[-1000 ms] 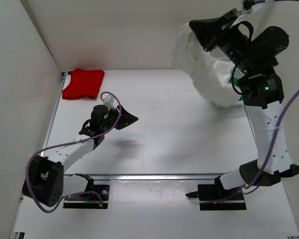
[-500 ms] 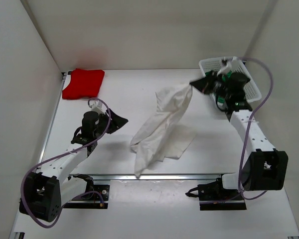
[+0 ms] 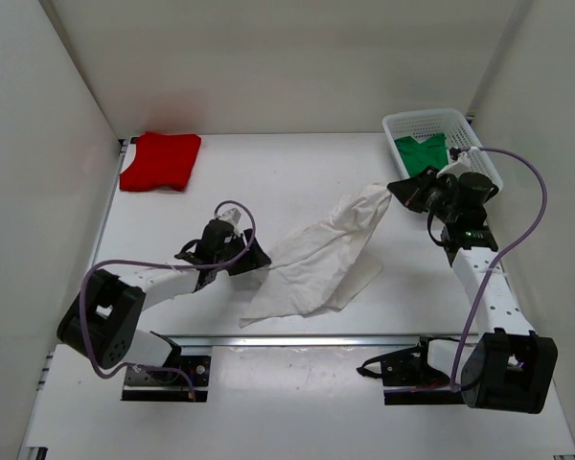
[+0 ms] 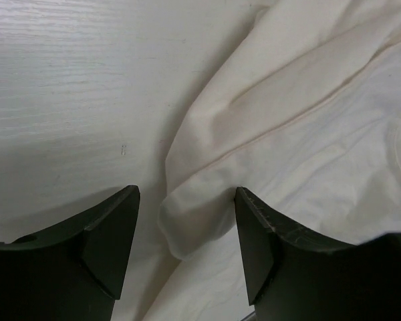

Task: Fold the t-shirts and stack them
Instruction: Flatten out the tshirt

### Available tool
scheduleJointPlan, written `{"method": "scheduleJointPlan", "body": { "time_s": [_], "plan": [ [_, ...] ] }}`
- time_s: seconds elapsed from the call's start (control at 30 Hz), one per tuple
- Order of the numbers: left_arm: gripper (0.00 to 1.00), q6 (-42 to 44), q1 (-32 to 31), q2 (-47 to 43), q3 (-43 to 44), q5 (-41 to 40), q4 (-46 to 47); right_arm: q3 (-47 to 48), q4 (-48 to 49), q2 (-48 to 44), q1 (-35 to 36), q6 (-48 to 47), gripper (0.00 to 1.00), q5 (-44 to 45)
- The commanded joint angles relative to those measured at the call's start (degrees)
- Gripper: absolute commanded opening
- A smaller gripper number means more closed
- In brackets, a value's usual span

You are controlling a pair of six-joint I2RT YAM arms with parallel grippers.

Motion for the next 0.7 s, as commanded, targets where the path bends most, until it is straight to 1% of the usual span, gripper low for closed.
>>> {"method": "scheduleJointPlan", "body": {
  "time_s": [0.0,0.1,0.13,0.17,0.2,0.3,0.33,0.37,0.43,0.5,0.53,0.57,0.6,0.67],
  "plan": [
    [0.7,1.86,-1.46,1.46,2.97,-1.73,1.63,-0.86,1.79,-0.31,-0.3,-1.75,0.0,0.52],
    [0.7,1.85,-2.25,0.5,1.13,-1.3,3.74,-0.69,0.65,0.13,-0.74,-2.45,0.0,-0.35],
    [0.64,1.07,-2.34,0.49,0.42,-0.87,5.05,-0.86,0.65,0.31,-1.0,-2.45,0.0,-0.35],
    [0.55,0.89,-2.42,0.23,-0.45,0.1,6.55,-1.56,1.0,0.48,-1.18,-2.37,0.0,-0.79],
    [0.51,0.8,-2.25,0.58,-0.64,1.06,7.17,-1.48,1.78,0.57,-1.44,-1.84,0.0,-0.97],
    [0.13,-0.42,-1.9,1.64,0.59,2.74,7.44,-1.22,1.62,1.1,-0.31,-1.57,0.0,-1.06],
    [0.08,-0.25,-1.64,1.29,2.33,2.48,7.09,-0.69,1.36,1.18,0.05,-2.01,0.01,-0.71],
    [0.0,-0.25,-2.24,0.94,2.79,1.52,5.35,0.45,0.13,1.36,1.09,-2.28,0.0,-0.79],
    [0.0,2.11,-2.78,-1.95,8.56,-1.37,1.83,2.47,-1.89,0.58,2.24,-3.6,0.0,-0.18],
    [0.0,4.13,-3.13,-4.42,13.22,-3.66,-3.7,5.89,-4.18,-0.3,3.91,-5.17,0.0,0.43],
    [0.0,5.01,-3.04,-6.08,15.86,-3.06,-4.51,6.69,-6.79,-1.27,4.44,-5.61,0.0,0.96],
    [0.0,5.11,-1.3,-7.93,18.67,-2.71,-7.91,9.31,-8.91,-1.45,4.97,-6.84,0.0,1.75],
    [0.0,5.98,0.54,-8.55,19.83,-1.31,-10.03,10.21,-11.89,-2.15,6.97,-7.89,0.01,3.15],
    [0.0,8.0,3.71,-11.36,24.39,-0.16,-14.24,15.55,-14.8,-4.08,8.48,-9.56,0.0,4.56]
  ]
}}
